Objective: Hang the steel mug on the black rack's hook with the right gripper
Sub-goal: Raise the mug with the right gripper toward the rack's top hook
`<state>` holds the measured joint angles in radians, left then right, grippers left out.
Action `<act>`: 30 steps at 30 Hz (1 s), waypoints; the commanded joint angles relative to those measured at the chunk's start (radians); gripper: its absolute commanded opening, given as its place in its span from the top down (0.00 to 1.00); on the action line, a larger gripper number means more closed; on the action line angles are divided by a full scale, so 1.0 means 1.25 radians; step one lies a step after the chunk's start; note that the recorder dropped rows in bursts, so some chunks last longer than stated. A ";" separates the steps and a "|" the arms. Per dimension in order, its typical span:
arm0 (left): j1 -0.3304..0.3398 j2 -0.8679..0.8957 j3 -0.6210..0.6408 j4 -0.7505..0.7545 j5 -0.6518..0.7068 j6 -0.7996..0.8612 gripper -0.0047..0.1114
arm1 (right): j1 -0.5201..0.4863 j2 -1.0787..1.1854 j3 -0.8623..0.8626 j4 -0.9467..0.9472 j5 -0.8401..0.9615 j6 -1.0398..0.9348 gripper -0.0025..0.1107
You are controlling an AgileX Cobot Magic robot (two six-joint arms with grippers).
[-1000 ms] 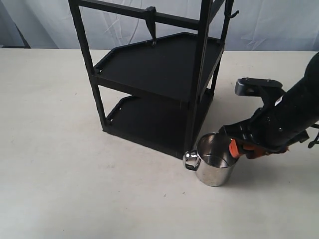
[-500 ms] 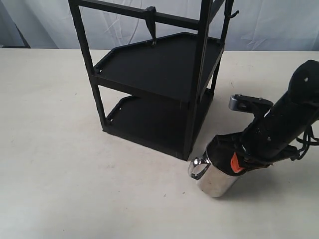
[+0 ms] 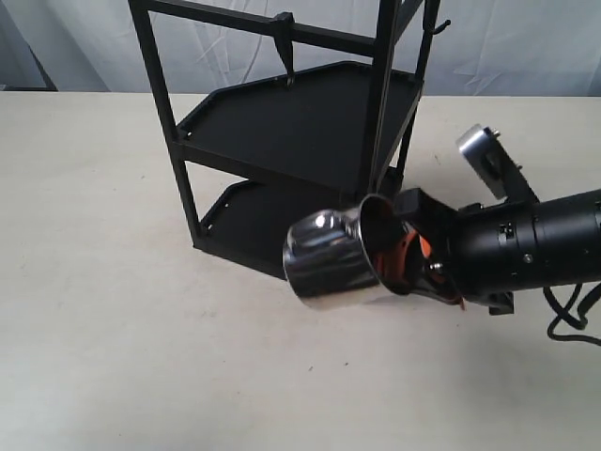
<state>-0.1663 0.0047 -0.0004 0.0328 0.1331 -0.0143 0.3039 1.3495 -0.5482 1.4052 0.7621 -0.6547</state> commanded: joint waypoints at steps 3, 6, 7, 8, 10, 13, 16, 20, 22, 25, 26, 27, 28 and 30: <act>-0.004 -0.004 0.000 -0.001 -0.004 -0.002 0.95 | 0.160 -0.030 0.003 0.271 -0.052 -0.086 0.99; -0.004 -0.004 0.000 -0.001 -0.004 -0.002 0.95 | 0.259 -0.030 -0.028 0.271 -0.183 -0.016 0.99; -0.004 -0.004 0.000 -0.001 -0.004 -0.002 0.95 | 0.290 -0.030 -0.038 0.271 -0.225 0.007 0.99; -0.004 -0.004 0.000 -0.001 -0.004 -0.002 0.95 | 0.336 -0.030 -0.060 0.271 -0.315 0.045 0.99; -0.004 -0.004 0.000 -0.001 -0.004 -0.002 0.95 | 0.363 -0.030 -0.096 0.271 -0.379 0.076 0.99; -0.004 -0.004 0.000 -0.001 -0.004 -0.002 0.95 | 0.380 -0.030 -0.139 0.271 -0.451 0.106 0.99; -0.004 -0.004 0.000 -0.001 -0.004 -0.002 0.95 | 0.382 -0.032 -0.148 0.271 -0.522 0.137 0.99; -0.004 -0.004 0.000 -0.001 -0.004 -0.002 0.95 | 0.380 -0.033 -0.148 0.271 -0.552 0.178 0.99; -0.004 -0.004 0.000 -0.001 -0.004 -0.002 0.95 | 0.380 -0.033 -0.148 0.271 -0.552 0.200 0.99; -0.004 -0.004 0.000 -0.001 -0.004 -0.002 0.95 | 0.380 -0.041 -0.146 0.271 -0.582 0.233 0.99; -0.004 -0.004 0.000 -0.001 -0.004 -0.002 0.95 | 0.380 -0.046 -0.142 0.271 -0.594 0.247 0.99; -0.004 -0.004 0.000 -0.001 -0.004 -0.002 0.95 | 0.380 -0.054 -0.134 0.271 -0.610 0.259 0.99; -0.004 -0.004 0.000 -0.001 -0.004 -0.002 0.95 | 0.380 -0.061 -0.128 0.271 -0.626 0.270 0.99; -0.004 -0.004 0.000 -0.001 -0.004 -0.002 0.95 | 0.380 -0.077 -0.116 0.271 -0.668 0.289 0.99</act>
<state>-0.1663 0.0047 -0.0004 0.0328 0.1331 -0.0143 0.7820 1.2893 -0.7079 1.7406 0.0000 -0.3264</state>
